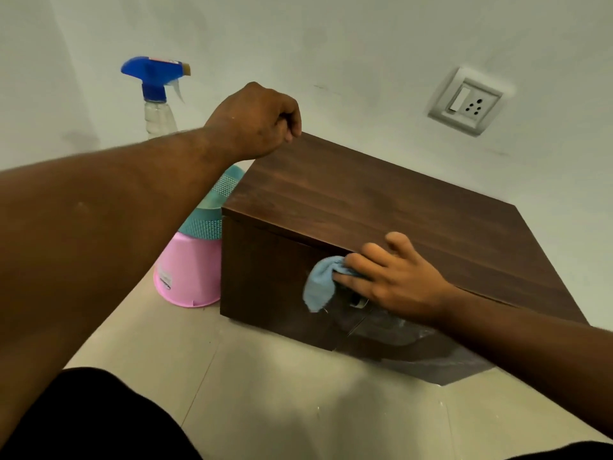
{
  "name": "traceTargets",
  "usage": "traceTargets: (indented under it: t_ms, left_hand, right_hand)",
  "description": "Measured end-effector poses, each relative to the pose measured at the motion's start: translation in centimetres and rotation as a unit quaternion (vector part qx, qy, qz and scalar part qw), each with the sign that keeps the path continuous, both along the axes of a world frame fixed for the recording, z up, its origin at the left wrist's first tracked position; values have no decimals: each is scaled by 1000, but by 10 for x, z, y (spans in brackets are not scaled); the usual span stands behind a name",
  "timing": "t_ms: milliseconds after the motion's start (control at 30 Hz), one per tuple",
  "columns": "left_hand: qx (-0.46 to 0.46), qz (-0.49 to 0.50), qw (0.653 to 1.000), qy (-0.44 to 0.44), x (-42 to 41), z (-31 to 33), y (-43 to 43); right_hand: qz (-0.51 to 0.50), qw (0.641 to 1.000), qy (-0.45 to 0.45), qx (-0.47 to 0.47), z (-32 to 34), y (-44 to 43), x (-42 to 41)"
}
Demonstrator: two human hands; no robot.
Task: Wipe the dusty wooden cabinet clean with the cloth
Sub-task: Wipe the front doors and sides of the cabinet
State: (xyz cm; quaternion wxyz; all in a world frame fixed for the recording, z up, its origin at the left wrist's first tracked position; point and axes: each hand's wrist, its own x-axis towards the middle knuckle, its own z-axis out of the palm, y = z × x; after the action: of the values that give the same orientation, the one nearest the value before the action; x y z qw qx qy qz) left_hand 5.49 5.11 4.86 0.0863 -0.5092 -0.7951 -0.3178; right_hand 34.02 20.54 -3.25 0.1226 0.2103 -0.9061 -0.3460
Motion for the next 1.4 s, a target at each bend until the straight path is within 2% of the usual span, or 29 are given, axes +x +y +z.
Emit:
traceTargets:
  t_ms: [100, 167, 233, 300, 367, 433, 533, 633, 700, 800, 867, 1067, 1133, 1167, 1200, 1233, 1300, 1333, 1400]
  left_hand:
    - [6, -3, 1000, 0, 1, 0, 3]
    - [12, -9, 1000, 2, 4, 2, 6]
    - [13, -17, 1000, 9, 7, 4, 10]
    - [12, -16, 1000, 8, 7, 3, 10]
    - [3, -8, 1000, 16, 4, -1, 9]
    - [3, -11, 1000, 23, 2, -3, 11]
    - [-3, -13, 1000, 21, 3, -9, 17]
    - [-10, -11, 1000, 18, 4, -13, 20]
    - [-13, -9, 1000, 8, 7, -12, 24]
    - [-17, -10, 1000, -2, 13, -10, 31]
    - [-7, -23, 1000, 7, 18, -8, 34]
    - [-3, -101, 991, 83, 43, -1, 31]
    - [-26, -135, 989, 48, 58, 3, 30]
    - [-69, -148, 987, -7, 67, 4, 31]
    - [-156, -163, 971, -78, 77, 5, 37]
    - [-273, -163, 935, -158, 84, 2, 35]
    - [-506, -132, 808, -273, 105, -13, 37]
    - [-568, -115, 752, -312, 116, -23, 33]
    - [-601, -114, 689, -389, 135, -52, 22]
  right_hand:
    - [23, 999, 21, -33, -10, -34, -49]
    - [40, 999, -1, -33, -31, -49, -71]
    - [37, 997, -64, -26, -64, -56, -66]
    - [12, 986, -168, -12, -95, -54, -45]
    - [-22, 970, -240, 37, -111, -51, -26]
    - [-21, 978, -207, 26, -102, -49, -30]
    - [4, 995, -69, -65, -60, -44, -49]
    - [18, 995, 22, -93, -35, -37, -50]
    - [13, 997, -2, -80, -51, -40, -39]
    - [-35, 989, -143, 20, -97, -44, -22]
    - [-58, 978, -189, 72, -109, -43, -19]
    - [9, 994, -108, -29, -64, -22, -10]
    - [41, 992, -116, -34, -43, -15, -2]
    - [49, 991, -114, -45, -35, -12, 2]
    - [48, 992, -102, -62, -28, -7, 8]
    - [46, 992, -94, -76, -23, -5, 10]
    - [20, 992, -78, -100, -17, -1, 18]
    - [15, 991, -72, -108, -15, -1, 20]
    - [23, 990, -63, -128, -13, -1, 20]
